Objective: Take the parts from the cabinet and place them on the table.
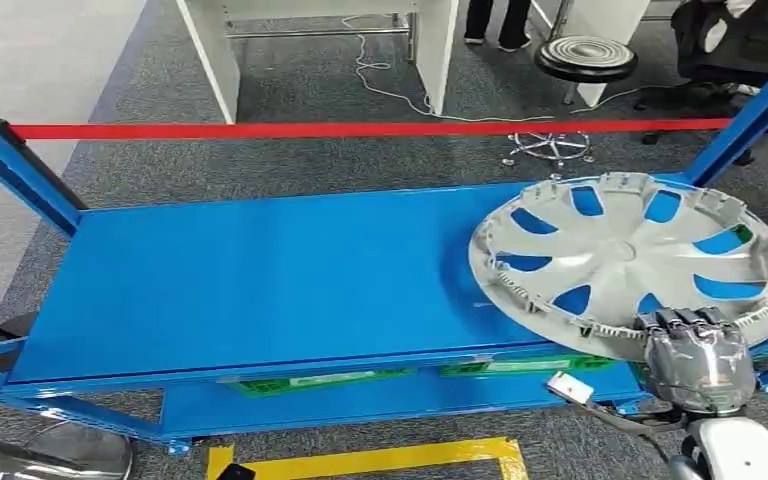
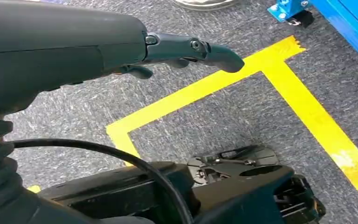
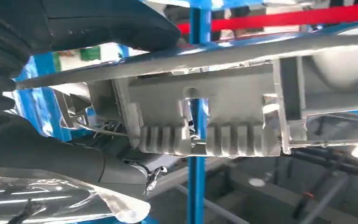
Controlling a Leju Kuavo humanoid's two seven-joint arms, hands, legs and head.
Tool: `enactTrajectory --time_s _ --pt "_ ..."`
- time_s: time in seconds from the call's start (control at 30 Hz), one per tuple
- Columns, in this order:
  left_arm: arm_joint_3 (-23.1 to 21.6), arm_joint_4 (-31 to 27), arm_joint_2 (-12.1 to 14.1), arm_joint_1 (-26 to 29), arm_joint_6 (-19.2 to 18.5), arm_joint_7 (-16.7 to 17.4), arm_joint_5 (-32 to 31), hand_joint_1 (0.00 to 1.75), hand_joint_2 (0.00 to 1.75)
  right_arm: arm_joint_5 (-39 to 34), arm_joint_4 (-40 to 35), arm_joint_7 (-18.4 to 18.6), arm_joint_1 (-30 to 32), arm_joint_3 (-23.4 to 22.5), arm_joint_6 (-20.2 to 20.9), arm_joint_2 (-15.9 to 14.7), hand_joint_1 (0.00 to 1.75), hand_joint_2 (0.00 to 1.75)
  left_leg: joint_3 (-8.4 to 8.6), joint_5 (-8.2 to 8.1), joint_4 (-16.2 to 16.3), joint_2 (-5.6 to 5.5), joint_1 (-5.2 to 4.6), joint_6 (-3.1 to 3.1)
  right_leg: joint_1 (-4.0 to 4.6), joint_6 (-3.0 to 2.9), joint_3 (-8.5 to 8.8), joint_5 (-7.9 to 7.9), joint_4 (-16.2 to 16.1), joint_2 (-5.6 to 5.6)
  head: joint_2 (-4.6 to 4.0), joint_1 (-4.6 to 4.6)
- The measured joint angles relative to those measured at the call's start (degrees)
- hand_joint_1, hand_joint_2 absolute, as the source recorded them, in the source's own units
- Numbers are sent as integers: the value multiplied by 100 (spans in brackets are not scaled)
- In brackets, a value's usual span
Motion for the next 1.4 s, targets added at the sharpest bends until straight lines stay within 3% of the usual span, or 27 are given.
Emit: enactTrajectory --time_s 0.03,0.17,0.2,0.33,0.5,0.77,1.17,1.3,1.33,1.37,1.4 --pt "2 0 0 1 31 -22 -15 0 0 0 -56 -130 5 -61 0 0 175 175 0 0 0 0 0 0 0 0 -1 0 0 0 0 -2" --pt "24 0 2 -5 181 -327 24 0 0 -2 -390 -709 49 -342 0 15 175 175 -1 0 0 0 0 0 0 0 -1 0 0 0 0 0" --pt "33 0 0 -12 241 -420 48 0 175 0 -479 -817 58 -411 0 26 175 175 -2 0 0 0 0 0 0 0 -1 0 0 0 0 0" --pt "114 0 -7 -64 321 -643 116 0 175 0 -813 -961 80 -507 0 42 175 175 -2 0 0 0 0 0 0 0 -1 0 0 1 0 -4" --pt "140 0 -33 -104 428 -695 120 0 175 0 -1121 -777 63 -467 0 42 175 175 -2 0 0 0 0 0 0 0 2 0 0 0 0 0" --pt "162 0 -57 -115 426 -452 46 0 175 0 -1418 -459 -99 -315 0 42 175 175 -2 0 0 0 0 0 0 0 0 0 0 1 0 -2" --pt "160 0 -48 -116 334 -365 -68 0 175 0 -1560 -537 -196 -185 0 42 175 175 -10 -13 25 -6 -41 21 -37 17 -1 9 -11 -7 0 -2" --pt "160 0 -22 -116 218 -363 -70 0 175 0 -1563 -371 -196 -131 0 42 175 175 -12 -1 -21 -9 -79 91 -65 79 9 39 -67 -7 0 -7" --pt "160 0 -26 -116 219 -363 -70 0 175 0 -1580 -349 -189 -127 0 39 175 175 52 64 -163 -4 2 153 -79 88 -28 -24 -44 -3 0 0" --pt "160 0 -28 -117 219 -363 -70 0 175 0 -1582 -336 -193 -113 0 39 175 175 87 81 -211 11 -13 182 -62 75 -100 -123 108 -14 0 15" --pt "160 0 -26 -123 219 -363 -70 0 175 0 -1582 -332 -202 -105 0 39 175 175 84 91 -213 11 -12 205 -54 71 -281 -301 453 -8 0 26"
